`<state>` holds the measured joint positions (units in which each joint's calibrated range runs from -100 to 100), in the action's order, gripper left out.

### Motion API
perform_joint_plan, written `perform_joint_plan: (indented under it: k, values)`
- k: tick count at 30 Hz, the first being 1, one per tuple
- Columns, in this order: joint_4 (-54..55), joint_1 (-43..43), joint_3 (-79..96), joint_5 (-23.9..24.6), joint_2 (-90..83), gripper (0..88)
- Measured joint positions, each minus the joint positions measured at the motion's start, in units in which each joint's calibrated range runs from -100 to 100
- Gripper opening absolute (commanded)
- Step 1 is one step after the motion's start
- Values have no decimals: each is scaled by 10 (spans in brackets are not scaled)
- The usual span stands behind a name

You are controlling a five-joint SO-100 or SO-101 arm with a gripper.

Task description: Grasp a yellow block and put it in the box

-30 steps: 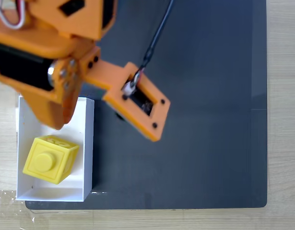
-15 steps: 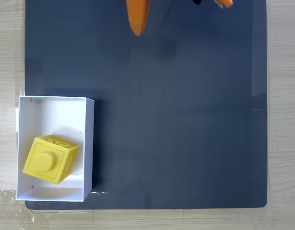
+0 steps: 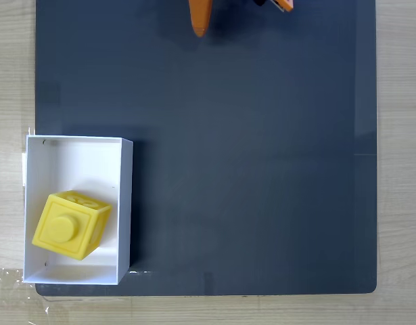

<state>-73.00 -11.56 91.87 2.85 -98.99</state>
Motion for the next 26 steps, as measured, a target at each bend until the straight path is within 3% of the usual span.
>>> perform_joint_plan:
  k: [26]
  values:
    - [-4, 0, 1, 2, 2, 26]
